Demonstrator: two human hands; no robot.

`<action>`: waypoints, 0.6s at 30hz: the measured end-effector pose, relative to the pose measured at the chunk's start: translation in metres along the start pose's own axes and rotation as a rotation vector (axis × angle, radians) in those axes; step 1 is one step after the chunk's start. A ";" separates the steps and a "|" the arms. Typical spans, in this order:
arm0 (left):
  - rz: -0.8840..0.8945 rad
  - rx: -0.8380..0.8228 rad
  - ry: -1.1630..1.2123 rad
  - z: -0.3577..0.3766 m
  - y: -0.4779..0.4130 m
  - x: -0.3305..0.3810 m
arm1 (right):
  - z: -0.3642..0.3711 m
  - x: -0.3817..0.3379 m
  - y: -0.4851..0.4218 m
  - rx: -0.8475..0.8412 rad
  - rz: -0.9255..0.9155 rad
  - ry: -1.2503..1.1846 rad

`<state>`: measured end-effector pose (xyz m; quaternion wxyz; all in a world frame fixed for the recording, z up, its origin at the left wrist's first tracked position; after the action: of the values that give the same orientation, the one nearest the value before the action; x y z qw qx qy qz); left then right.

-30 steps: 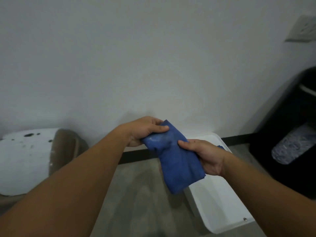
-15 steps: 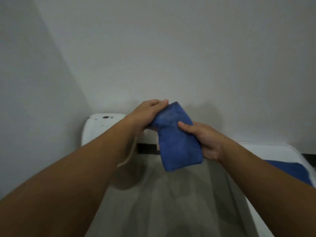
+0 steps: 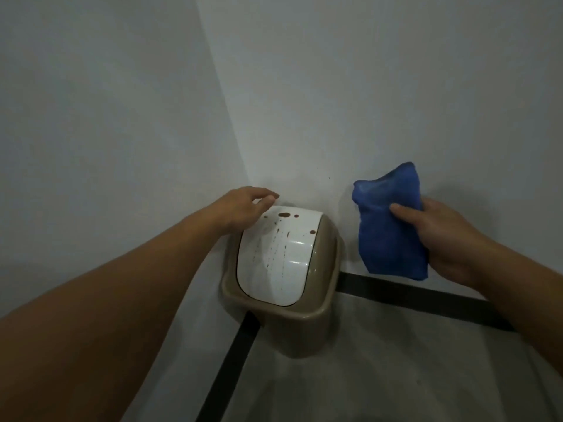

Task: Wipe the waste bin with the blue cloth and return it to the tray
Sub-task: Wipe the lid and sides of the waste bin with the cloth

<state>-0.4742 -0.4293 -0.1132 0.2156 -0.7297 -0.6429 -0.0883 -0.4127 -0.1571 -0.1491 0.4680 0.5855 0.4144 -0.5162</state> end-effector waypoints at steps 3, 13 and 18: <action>0.007 -0.157 -0.016 0.030 -0.011 -0.001 | -0.015 0.011 0.006 0.059 0.019 0.126; -0.235 -0.341 0.004 0.047 0.001 -0.013 | 0.035 -0.012 0.006 0.192 -0.281 0.353; -0.284 -0.422 0.151 0.053 0.035 0.000 | 0.075 -0.030 0.028 0.141 -0.467 0.514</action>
<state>-0.4479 -0.4094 -0.1671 0.0915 -0.6522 -0.6883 -0.3042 -0.4055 -0.2363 -0.1179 0.1760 0.6165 0.6047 -0.4725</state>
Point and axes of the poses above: each hand's wrist, its own y-axis away from the middle knuckle, its own z-axis out of the palm, x = y × z, the point moved 10 cm from there along -y, towards the middle knuckle, and after that the axes turned 15 degrees about x, right-handed, at the moved point
